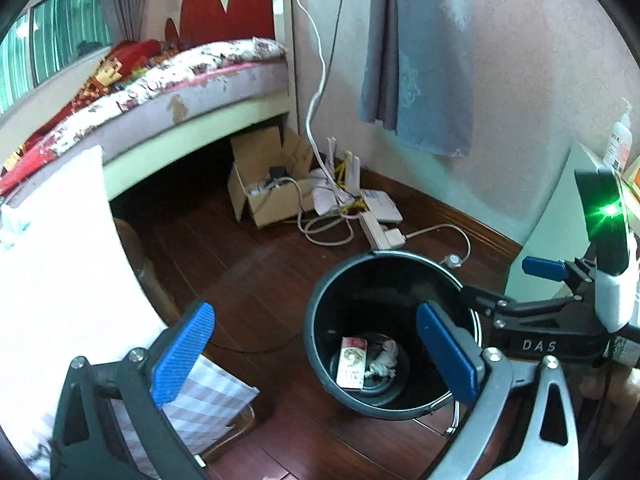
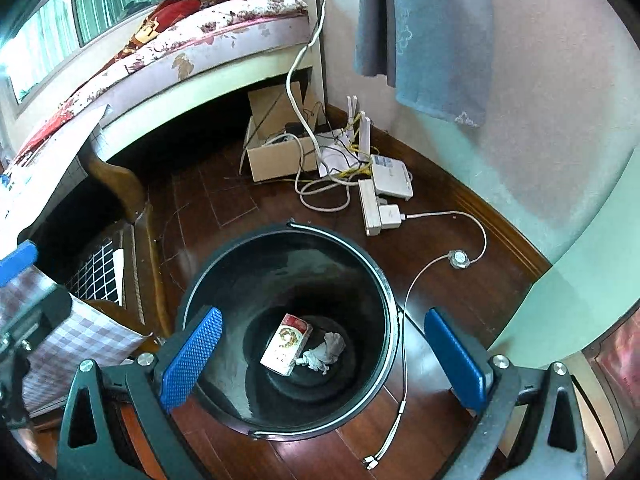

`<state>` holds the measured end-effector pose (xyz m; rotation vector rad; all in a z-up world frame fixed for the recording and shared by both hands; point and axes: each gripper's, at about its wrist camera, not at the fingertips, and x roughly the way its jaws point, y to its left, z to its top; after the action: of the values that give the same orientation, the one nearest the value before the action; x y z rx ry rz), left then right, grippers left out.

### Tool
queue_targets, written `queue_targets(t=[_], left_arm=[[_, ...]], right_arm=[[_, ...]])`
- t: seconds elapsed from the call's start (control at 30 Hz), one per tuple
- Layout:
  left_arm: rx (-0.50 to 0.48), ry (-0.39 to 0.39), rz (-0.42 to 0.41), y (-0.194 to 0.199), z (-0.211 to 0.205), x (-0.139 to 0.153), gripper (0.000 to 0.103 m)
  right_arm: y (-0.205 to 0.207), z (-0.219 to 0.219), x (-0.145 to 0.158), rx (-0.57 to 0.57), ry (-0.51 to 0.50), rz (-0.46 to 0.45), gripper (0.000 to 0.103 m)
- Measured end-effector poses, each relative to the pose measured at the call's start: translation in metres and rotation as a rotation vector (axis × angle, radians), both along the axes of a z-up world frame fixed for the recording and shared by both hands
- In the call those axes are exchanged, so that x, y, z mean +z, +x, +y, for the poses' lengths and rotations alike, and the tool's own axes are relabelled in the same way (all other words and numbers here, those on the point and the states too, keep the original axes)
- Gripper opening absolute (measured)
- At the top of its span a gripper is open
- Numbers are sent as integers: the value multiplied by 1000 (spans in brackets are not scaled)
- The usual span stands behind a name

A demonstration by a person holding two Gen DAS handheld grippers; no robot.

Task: Collect trash
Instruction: 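Carry tissue and carton over the black bin and open both tools, then move both tools back over the table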

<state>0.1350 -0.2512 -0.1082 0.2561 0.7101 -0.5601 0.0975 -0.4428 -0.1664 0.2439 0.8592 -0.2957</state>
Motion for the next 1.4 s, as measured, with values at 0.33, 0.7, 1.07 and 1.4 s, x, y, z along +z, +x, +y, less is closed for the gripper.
queue_targets(t=[0.33,0.7,1.07,1.4], left_arm=[[39,1,-23,0,14,13,102],[115,-15,-68,3,46,35,102],[226,-36,-87,9,95,46,102],[355,-60,-99,6,156,57,102]], right_arm=[[-2,14,21,18,-16,-37,102],[3,47,55,79,-59,-101,102],[14,90,86,171,-111,-151,102],[29,146,102,293,-115,-190,102]])
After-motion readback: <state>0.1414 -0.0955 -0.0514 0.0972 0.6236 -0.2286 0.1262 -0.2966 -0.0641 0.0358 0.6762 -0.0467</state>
